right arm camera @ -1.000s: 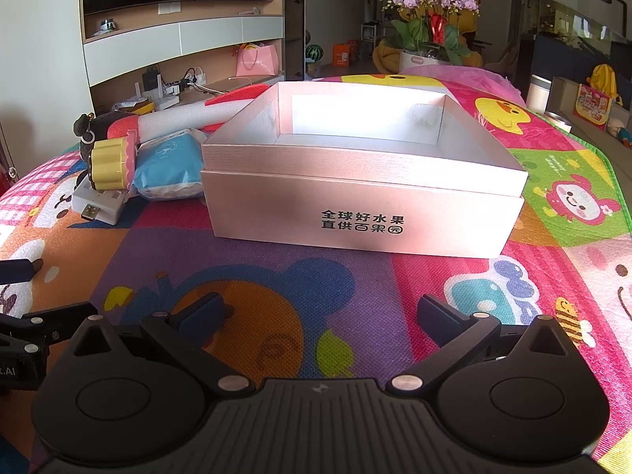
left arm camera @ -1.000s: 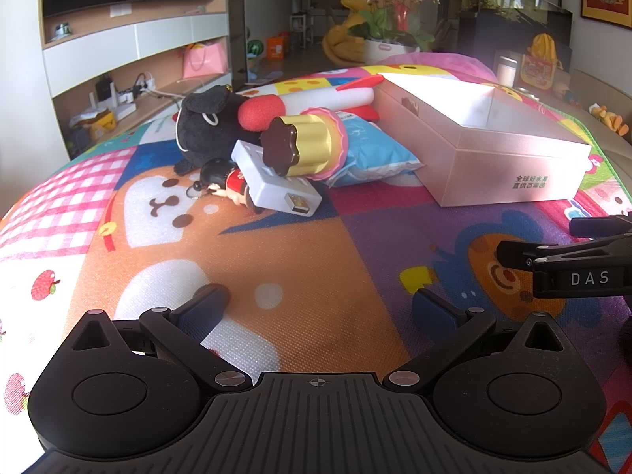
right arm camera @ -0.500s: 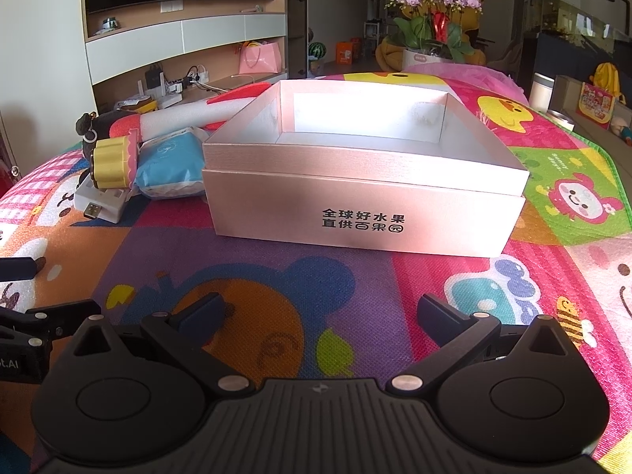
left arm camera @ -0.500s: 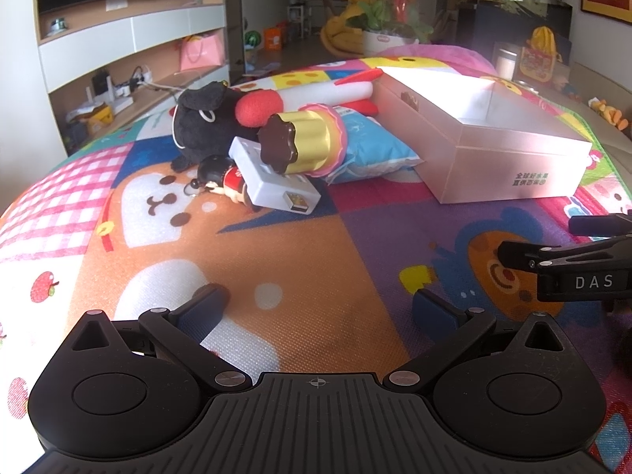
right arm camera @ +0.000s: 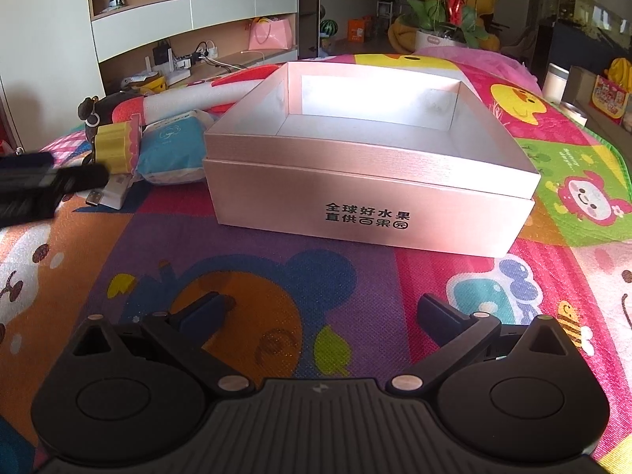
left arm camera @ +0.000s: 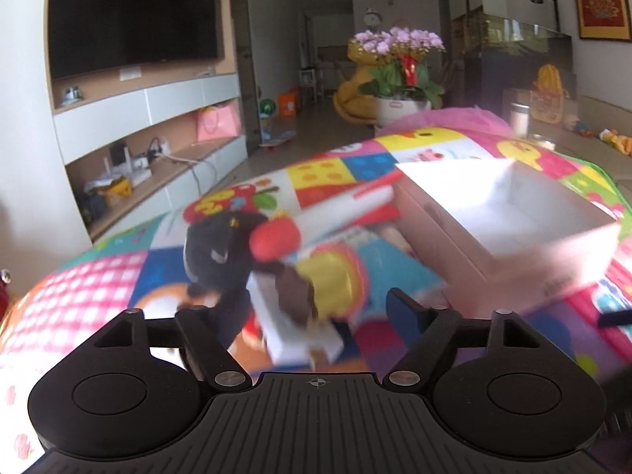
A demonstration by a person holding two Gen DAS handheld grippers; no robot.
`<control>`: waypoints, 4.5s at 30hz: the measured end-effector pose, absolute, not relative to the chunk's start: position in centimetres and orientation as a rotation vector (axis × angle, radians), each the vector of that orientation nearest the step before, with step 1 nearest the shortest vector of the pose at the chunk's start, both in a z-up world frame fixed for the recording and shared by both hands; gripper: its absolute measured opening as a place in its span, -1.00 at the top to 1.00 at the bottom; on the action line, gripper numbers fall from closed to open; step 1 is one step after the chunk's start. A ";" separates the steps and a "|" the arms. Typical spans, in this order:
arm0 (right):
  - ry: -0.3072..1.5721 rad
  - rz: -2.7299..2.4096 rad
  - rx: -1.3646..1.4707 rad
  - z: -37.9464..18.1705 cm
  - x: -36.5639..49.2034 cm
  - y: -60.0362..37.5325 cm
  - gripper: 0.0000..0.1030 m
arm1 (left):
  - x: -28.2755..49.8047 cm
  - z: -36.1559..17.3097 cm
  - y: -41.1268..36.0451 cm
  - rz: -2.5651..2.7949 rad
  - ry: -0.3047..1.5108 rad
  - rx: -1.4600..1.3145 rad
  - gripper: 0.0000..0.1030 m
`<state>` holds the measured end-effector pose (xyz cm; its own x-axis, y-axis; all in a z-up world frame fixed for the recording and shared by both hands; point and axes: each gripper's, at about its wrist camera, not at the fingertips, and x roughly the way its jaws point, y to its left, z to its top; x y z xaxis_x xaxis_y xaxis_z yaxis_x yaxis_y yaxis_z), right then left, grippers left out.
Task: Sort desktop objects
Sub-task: 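Grasp the pink-and-yellow round toy with the left gripper, then grasp the white battery charger with the right gripper while left holds the round toy, then set the white charger on the mat in front of the box with the right gripper, then lower the round toy onto the mat and open the left gripper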
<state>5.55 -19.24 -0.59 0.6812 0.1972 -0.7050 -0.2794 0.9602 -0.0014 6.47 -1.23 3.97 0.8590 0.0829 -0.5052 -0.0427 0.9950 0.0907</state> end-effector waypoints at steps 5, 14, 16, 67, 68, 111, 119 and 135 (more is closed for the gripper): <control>0.763 0.259 -0.112 -0.6 5.2 -19.2 -1.00 | 9.6 3.5 -1.4 0.072 0.571 0.090 -0.30; 0.760 0.257 -0.114 -0.7 5.1 -19.2 -1.00 | 2.6 4.1 1.6 -0.071 0.566 -0.022 -0.30; 0.762 0.259 -0.112 -0.6 5.2 -19.2 -1.00 | 0.4 4.3 2.0 -0.131 0.567 -0.057 -0.30; 0.666 0.583 -0.078 3.5 4.5 -12.4 0.16 | -3.7 2.7 8.4 0.059 0.634 -0.131 -0.87; 0.649 0.588 -0.074 3.6 4.5 -11.9 0.05 | -3.7 2.8 8.4 0.060 0.633 -0.131 -0.87; 0.569 0.328 0.106 1.0 -0.5 -23.2 -0.75 | -0.9 4.3 3.0 0.051 0.719 0.037 -0.16; 0.559 0.315 0.111 1.0 -0.6 -23.2 -0.91 | 0.2 2.7 1.0 -0.036 0.768 0.026 -0.18; 0.577 0.312 0.105 0.8 -0.3 -23.0 -1.00 | -2.2 2.1 0.2 -0.008 0.763 0.073 -0.82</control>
